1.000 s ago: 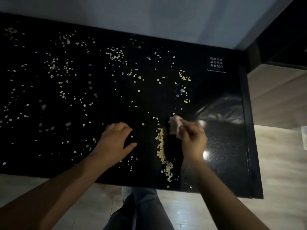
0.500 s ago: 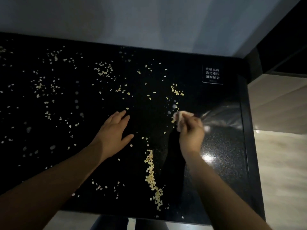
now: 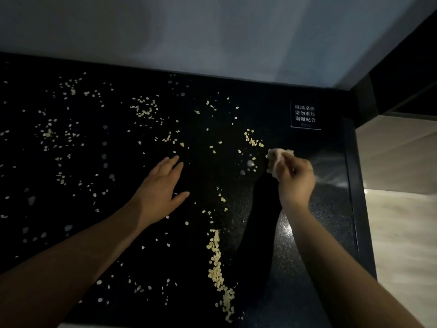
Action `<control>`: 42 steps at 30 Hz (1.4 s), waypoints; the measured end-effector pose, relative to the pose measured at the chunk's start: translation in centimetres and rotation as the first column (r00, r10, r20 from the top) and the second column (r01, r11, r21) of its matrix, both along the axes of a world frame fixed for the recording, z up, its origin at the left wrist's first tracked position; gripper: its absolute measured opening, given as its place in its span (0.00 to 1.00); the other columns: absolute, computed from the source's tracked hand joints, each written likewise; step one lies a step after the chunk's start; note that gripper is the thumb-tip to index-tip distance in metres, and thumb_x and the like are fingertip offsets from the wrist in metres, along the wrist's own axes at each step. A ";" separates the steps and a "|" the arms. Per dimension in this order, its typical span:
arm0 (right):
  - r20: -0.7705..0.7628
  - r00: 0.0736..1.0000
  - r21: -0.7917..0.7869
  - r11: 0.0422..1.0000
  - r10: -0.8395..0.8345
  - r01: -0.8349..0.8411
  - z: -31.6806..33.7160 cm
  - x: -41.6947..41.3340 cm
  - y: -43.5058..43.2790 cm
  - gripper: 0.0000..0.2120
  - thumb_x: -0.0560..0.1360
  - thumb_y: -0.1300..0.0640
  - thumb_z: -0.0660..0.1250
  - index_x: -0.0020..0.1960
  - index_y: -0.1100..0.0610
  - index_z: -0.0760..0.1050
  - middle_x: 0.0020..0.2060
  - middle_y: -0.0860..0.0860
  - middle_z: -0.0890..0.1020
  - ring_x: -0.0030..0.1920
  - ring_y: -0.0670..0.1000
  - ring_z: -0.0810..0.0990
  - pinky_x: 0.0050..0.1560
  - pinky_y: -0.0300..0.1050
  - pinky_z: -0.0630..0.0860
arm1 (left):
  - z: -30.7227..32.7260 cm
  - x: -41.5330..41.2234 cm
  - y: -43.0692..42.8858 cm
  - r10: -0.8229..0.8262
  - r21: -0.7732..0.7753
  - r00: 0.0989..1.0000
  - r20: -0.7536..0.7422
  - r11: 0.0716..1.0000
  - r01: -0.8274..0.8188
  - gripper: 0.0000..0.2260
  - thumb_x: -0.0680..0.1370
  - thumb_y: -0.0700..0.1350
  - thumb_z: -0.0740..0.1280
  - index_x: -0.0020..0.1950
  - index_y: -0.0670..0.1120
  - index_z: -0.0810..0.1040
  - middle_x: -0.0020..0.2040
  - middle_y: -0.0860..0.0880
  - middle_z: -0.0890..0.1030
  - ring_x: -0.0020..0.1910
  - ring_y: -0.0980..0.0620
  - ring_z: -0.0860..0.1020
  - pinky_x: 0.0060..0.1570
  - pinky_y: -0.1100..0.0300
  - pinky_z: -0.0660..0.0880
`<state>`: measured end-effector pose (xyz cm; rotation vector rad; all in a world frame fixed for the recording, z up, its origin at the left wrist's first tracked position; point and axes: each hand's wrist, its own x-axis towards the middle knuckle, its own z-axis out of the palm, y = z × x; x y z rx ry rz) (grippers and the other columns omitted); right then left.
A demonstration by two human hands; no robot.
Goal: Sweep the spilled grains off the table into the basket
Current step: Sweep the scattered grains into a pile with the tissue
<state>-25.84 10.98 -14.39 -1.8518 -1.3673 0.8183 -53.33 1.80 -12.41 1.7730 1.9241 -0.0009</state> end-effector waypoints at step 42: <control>-0.007 0.999 0.099 0.994 0.051 -0.050 -1.0 -7.6 10.6 0.12 0.78 0.58 0.65 0.59 0.56 0.80 0.53 0.53 0.78 0.48 0.42 0.77 0.45 0.24 0.71 | -3.2 -3.9 3.8 -0.116 0.145 0.990 -0.077 0.981 0.126 0.42 0.71 0.72 0.48 0.78 0.46 0.53 0.78 0.49 0.51 0.76 0.51 0.46 0.72 0.53 0.44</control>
